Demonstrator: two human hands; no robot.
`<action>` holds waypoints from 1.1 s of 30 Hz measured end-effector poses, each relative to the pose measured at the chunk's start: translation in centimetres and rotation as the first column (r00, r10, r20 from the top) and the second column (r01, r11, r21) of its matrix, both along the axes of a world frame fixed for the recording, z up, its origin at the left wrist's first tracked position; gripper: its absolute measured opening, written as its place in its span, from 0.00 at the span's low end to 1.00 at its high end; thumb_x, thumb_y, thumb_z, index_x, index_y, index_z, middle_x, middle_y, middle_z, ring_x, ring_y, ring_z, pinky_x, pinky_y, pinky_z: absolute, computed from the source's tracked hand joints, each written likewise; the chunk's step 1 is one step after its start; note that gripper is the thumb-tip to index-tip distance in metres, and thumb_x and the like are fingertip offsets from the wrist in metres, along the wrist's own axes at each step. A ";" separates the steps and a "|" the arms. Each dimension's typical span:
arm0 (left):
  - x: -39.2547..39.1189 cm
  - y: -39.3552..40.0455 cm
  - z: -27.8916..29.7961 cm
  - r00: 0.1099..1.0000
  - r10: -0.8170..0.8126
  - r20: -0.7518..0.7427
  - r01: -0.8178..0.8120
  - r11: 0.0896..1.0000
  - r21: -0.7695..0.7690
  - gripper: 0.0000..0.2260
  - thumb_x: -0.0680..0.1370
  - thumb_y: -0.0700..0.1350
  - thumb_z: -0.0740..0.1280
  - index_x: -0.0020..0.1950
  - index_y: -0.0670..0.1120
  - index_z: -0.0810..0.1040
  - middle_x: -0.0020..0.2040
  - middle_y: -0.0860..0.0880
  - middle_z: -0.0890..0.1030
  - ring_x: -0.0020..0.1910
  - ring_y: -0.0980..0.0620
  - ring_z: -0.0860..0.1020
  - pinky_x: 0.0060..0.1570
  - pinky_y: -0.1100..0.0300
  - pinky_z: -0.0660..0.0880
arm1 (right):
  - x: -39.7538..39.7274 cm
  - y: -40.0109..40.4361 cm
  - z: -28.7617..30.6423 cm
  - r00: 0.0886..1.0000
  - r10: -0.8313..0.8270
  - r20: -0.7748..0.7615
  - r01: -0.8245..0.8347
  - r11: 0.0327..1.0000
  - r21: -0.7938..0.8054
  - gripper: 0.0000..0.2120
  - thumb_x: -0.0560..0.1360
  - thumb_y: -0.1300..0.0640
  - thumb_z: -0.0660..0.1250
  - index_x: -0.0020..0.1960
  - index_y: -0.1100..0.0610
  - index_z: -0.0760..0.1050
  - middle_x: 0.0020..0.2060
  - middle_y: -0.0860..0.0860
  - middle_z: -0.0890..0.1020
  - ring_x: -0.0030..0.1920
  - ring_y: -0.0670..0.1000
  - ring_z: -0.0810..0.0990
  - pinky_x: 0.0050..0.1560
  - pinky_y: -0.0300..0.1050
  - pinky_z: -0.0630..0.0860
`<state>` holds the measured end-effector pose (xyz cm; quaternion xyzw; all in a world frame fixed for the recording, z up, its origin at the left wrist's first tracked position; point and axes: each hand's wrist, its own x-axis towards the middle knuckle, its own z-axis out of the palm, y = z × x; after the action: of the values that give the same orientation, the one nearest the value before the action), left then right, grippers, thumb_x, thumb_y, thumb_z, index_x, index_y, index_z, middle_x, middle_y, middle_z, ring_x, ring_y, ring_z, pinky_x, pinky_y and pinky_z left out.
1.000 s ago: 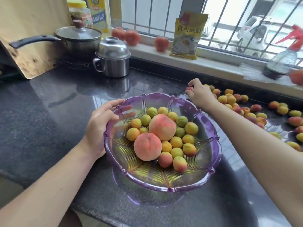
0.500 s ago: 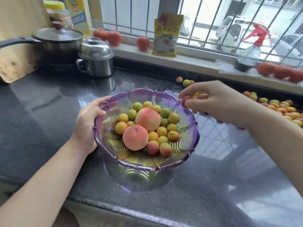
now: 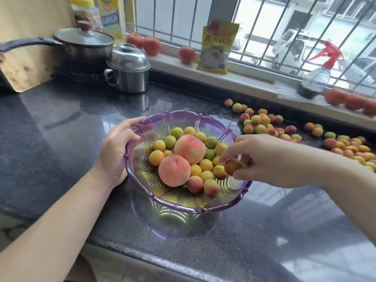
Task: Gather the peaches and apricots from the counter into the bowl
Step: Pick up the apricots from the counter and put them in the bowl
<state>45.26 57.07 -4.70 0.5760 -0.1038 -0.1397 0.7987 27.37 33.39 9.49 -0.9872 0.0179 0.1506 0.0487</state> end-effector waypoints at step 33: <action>-0.5 0.1 0.2 0.996 -0.055 0.063 0.053 0.997 0.048 0.24 0.75 0.44 0.60 0.71 0.46 0.78 0.65 0.42 0.84 0.65 0.39 0.83 0.68 0.37 0.77 | -0.2 -7.6 -7.3 0.476 -0.598 0.645 0.448 0.796 0.407 0.05 0.79 0.60 0.67 0.52 0.55 0.82 0.44 0.49 0.83 0.47 0.54 0.80 0.48 0.44 0.70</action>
<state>44.73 57.14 -4.54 0.5954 -0.1418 -0.1449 0.7774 27.14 25.81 2.18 -0.8952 0.2839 -0.2893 0.1852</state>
